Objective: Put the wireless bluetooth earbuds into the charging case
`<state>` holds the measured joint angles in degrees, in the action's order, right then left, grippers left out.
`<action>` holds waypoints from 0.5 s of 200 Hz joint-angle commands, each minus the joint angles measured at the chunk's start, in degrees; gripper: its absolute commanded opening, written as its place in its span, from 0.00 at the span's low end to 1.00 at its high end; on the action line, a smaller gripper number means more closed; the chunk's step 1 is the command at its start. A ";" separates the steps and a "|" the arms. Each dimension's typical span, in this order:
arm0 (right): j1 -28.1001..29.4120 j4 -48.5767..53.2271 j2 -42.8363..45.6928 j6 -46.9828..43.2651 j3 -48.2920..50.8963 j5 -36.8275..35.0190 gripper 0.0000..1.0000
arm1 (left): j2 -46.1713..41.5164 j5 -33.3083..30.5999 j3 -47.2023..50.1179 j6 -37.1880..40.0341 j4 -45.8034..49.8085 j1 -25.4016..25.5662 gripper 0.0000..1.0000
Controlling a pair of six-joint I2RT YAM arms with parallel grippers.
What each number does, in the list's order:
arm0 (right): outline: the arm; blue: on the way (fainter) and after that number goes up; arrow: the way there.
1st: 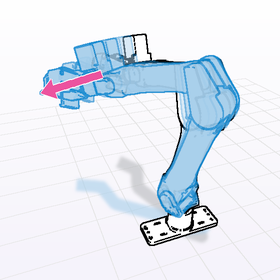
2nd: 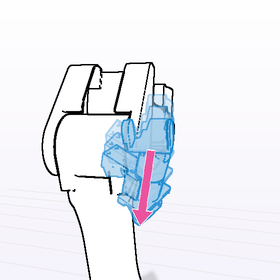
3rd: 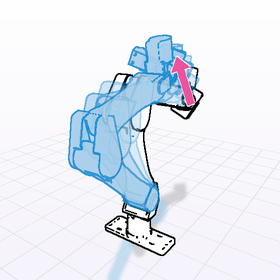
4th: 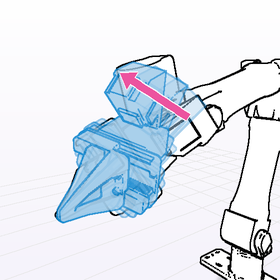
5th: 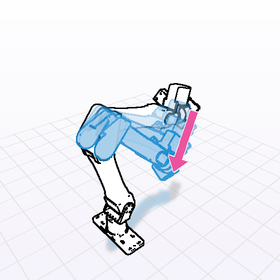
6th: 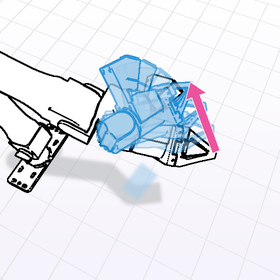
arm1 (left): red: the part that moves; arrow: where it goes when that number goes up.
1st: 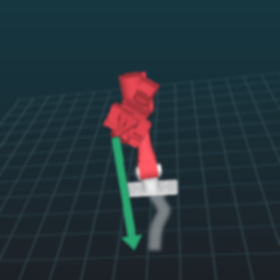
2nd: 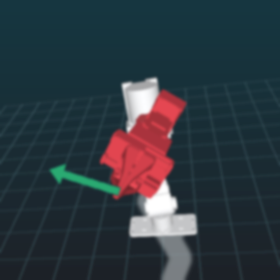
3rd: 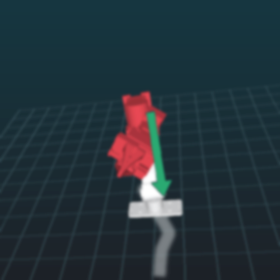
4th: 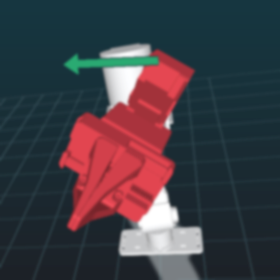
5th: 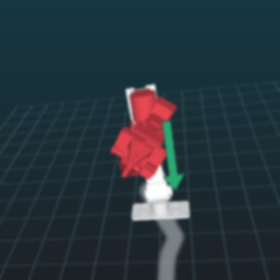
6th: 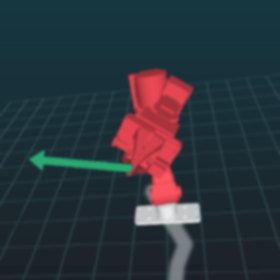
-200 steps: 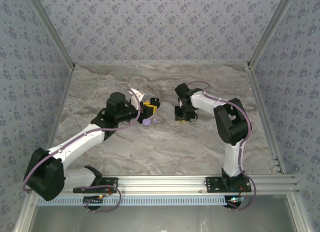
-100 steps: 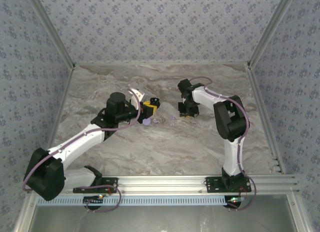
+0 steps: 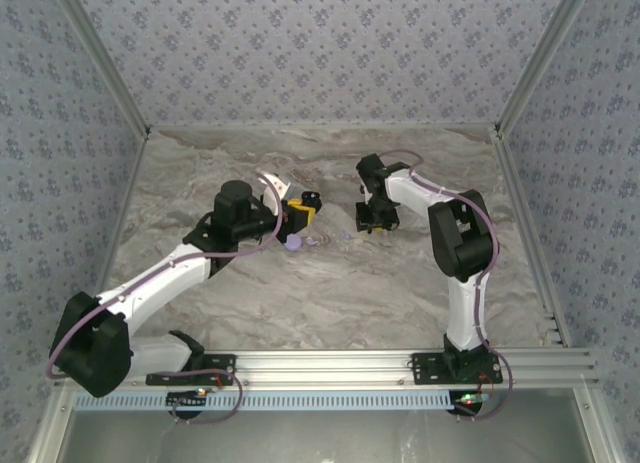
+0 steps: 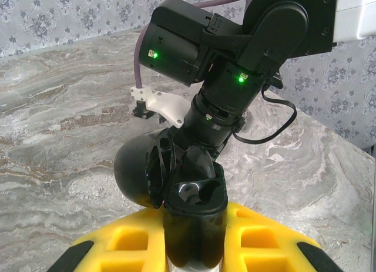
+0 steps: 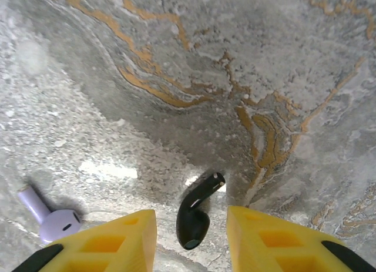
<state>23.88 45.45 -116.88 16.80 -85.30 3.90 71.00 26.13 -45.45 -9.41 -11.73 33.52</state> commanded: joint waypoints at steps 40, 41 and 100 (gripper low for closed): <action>-1.41 3.28 2.26 -0.63 -2.20 -0.62 0.30 | 0.95 1.42 -3.09 1.15 -0.22 0.26 0.18; -1.40 3.35 2.27 -0.63 -2.18 -0.72 0.30 | 0.92 1.40 -3.12 1.15 -0.22 0.29 0.18; -2.42 3.21 1.95 0.84 -0.22 -3.30 0.24 | 1.80 1.64 -3.30 1.28 -0.44 0.23 0.19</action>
<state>22.09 46.72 -116.68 16.51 -86.06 2.87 72.07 26.35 -46.30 -9.34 -11.68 33.52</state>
